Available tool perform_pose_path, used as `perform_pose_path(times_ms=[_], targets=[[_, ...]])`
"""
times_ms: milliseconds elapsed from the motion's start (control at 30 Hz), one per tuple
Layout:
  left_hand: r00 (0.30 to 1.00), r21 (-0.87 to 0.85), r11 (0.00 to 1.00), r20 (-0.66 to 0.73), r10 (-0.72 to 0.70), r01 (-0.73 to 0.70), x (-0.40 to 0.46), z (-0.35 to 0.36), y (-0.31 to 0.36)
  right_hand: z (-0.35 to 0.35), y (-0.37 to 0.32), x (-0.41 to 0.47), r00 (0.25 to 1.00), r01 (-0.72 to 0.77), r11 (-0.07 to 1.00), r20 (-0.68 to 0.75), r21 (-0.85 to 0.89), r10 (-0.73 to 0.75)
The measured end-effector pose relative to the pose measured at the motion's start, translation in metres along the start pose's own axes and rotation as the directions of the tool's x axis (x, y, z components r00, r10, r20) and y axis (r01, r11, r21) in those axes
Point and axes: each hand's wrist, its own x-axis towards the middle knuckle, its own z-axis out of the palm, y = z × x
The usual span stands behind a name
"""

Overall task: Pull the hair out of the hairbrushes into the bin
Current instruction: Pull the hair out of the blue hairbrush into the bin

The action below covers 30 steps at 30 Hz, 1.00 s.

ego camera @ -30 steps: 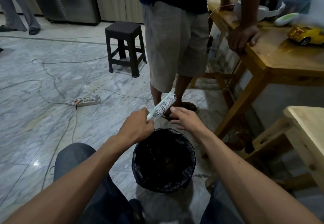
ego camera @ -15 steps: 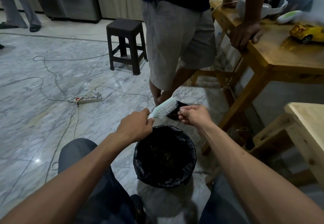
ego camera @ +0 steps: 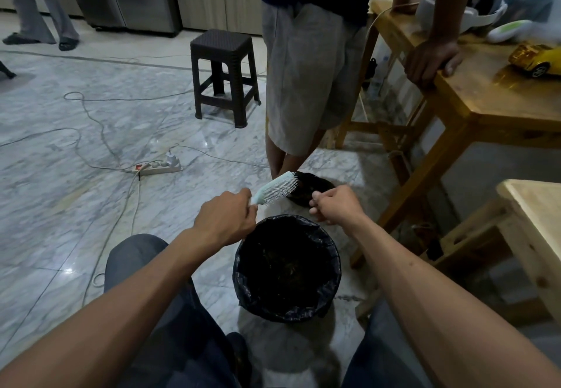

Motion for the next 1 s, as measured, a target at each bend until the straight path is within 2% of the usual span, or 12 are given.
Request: perform_pose_path(times_ms=[100,167,267,400,533,700,867,1000], targets=[[1.0,-0.069,0.997,0.019,-0.016,0.018,-0.001,-0.002,0.007,0.002,-0.009,-0.007,0.991,-0.004,0.999,0.131,0.035,-0.001],[0.998,-0.136,0.991,0.054,-0.016,0.023,0.0,-0.005,0.013,0.003,-0.018,-0.014,0.973,-0.057,0.97,0.232,0.237,0.0],[0.997,-0.269,0.963,0.067,0.031,-0.012,0.002,-0.012,0.019,-0.003,-0.03,-0.015,0.976,-0.066,0.86,0.213,0.506,-0.051],[0.996,-0.42,0.903,-0.017,0.087,-0.086,0.008,-0.027,0.037,-0.035,-0.052,-0.019,0.989,0.014,0.792,0.109,0.611,-0.101],[0.978,-0.4,0.893,-0.12,0.174,-0.207,0.021,-0.049,0.073,-0.081,-0.073,-0.027,0.992,0.124,0.788,-0.076,0.603,-0.099],[0.944,-0.392,0.859,-0.163,0.286,-0.328,0.033,-0.091,0.134,-0.158,-0.093,-0.045,0.96,0.25,0.788,-0.249,0.563,-0.126],[0.864,-0.402,0.765,-0.232,0.446,-0.503,0.039,-0.118,0.21,-0.252,-0.091,-0.083,0.901,0.324,0.795,-0.423,0.512,-0.094],[0.781,-0.389,0.68,-0.247,0.573,-0.622,0.03,-0.133,0.283,-0.324,-0.071,-0.119,0.825,0.382,0.796,-0.562,0.47,-0.064]])
